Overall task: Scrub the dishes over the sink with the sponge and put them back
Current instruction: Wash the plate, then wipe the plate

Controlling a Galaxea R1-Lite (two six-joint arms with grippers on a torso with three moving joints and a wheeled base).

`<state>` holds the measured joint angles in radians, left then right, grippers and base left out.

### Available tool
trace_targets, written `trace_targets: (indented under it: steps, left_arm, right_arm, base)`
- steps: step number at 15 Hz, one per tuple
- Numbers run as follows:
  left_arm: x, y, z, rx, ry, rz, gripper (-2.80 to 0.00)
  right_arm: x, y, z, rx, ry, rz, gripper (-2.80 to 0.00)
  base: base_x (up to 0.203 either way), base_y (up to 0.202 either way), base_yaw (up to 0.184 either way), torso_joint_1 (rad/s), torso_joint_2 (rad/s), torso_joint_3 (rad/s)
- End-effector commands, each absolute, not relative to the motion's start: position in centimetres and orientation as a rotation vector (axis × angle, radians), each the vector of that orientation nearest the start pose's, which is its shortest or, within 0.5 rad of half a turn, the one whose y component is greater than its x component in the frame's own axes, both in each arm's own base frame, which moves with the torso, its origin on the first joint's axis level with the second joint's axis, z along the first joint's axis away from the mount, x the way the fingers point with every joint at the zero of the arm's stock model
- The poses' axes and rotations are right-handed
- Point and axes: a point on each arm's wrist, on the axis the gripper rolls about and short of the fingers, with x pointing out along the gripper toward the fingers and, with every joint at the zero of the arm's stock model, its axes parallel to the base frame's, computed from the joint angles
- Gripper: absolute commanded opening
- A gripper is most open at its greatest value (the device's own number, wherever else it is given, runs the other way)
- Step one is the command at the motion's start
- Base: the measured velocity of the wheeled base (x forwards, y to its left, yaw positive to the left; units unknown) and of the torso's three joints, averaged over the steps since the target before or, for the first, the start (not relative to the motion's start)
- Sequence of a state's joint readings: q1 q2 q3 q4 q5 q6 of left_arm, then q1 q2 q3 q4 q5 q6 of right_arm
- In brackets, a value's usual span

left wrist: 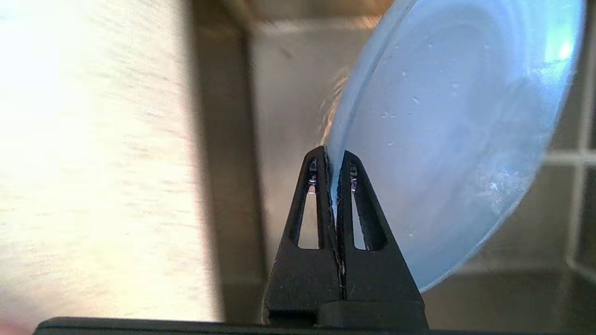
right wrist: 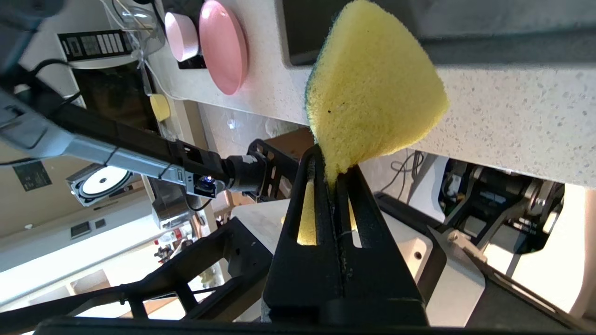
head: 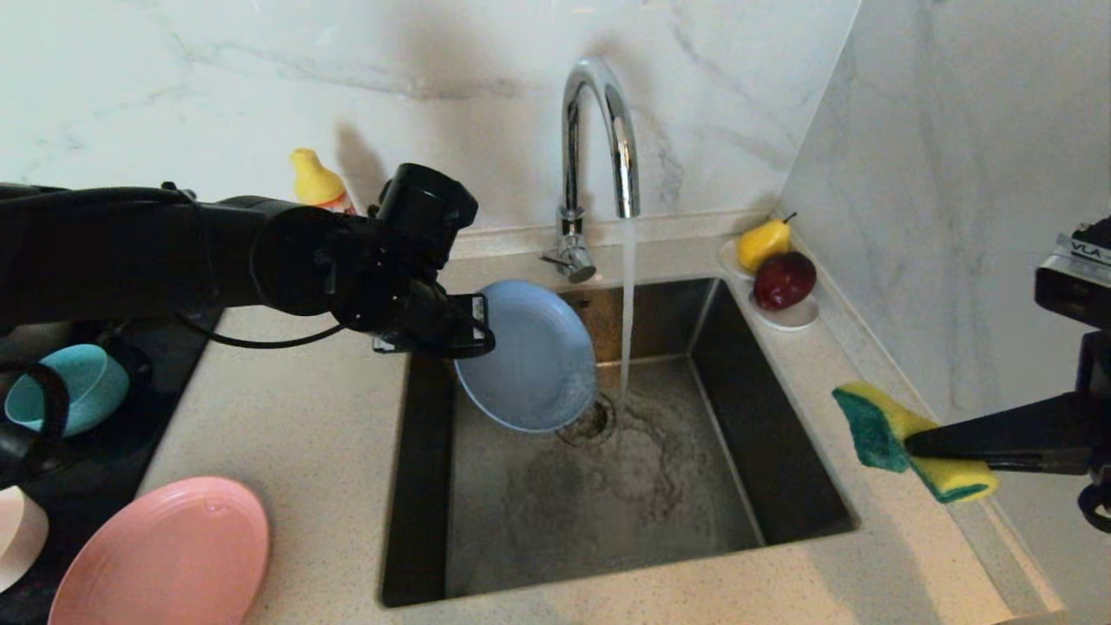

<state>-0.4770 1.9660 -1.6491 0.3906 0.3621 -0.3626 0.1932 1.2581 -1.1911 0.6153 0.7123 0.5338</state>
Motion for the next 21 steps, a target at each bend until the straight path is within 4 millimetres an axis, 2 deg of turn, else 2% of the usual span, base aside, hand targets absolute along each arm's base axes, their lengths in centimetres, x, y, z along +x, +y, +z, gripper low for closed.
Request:
trace_targets:
  steps: [1,4,8,16,19,21]
  left_arm:
    - [33.5,-16.2,24.6,-0.056,0.596,0.049,-2.8]
    - [33.6,-15.8,24.6,0.009,0.567,0.136,-2.8]
    - [33.7,-15.7,24.8,0.058,0.547,0.17,-2.8]
    - [33.7,-15.5,25.3,0.072,0.501,0.21,-2.8]
    - [32.6,-15.1,26.2,0.04,0.489,0.185,-2.8]
    - [31.0,-14.6,27.1,0.007,0.505,0.081,-2.8]
  right_arm:
    - [15.9,4.6,28.2,0.667,0.934,0.664,-2.8]
    - [16.0,4.7,27.7,0.661,0.943,0.664,-2.8]
    - [16.4,4.7,27.0,0.663,0.951,0.67,-2.8]
    - [16.5,5.0,27.0,0.658,0.95,0.683,-2.8]
    - [16.3,5.4,27.2,0.646,0.951,0.712,-2.8]
    - [15.8,6.0,27.9,0.634,0.954,0.776,-2.8]
  base:
    - [0.0,0.0,0.0,0.0,0.0,0.0]
    - [0.0,0.0,0.0,0.0,0.0,0.0]
    - [0.0,0.0,0.0,0.0,0.0,0.0]
    - [0.0,0.0,0.0,0.0,0.0,0.0]
    - [0.0,0.0,0.0,0.0,0.0,0.0]
    - [0.0,0.0,0.0,0.0,0.0,0.0]
